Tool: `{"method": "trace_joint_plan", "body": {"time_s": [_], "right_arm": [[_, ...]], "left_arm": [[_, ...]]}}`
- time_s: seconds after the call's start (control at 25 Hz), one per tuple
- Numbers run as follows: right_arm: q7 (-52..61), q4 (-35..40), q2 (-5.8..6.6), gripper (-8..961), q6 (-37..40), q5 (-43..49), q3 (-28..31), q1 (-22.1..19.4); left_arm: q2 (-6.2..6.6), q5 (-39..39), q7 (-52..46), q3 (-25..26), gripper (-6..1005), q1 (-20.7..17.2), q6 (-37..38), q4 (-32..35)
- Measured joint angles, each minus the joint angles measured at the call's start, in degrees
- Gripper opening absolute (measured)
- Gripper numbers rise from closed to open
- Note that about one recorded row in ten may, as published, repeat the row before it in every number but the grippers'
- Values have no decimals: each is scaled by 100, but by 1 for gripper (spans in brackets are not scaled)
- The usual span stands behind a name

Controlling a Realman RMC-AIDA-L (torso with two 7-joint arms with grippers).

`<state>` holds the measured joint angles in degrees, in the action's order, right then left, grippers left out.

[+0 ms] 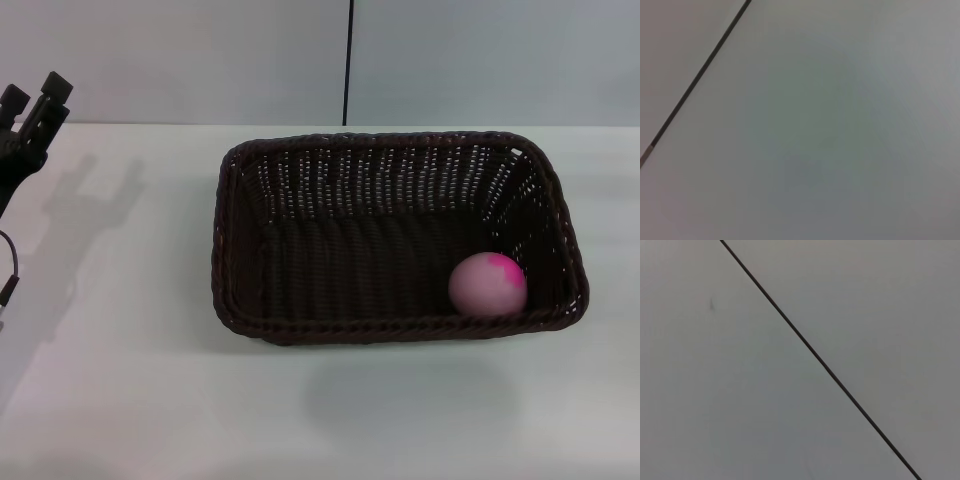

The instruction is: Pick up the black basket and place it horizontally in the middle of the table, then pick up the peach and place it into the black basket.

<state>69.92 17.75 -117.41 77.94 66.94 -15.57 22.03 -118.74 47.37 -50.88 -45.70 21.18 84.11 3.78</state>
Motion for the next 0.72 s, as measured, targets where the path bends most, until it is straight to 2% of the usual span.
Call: {"method": "trace_joint_plan", "body": {"time_s": [0.72], "right_arm": [[-14, -92, -19, 421, -63, 3, 2, -23]], "left_arm": [[2, 1, 30, 0, 731, -138, 151, -88]]}}
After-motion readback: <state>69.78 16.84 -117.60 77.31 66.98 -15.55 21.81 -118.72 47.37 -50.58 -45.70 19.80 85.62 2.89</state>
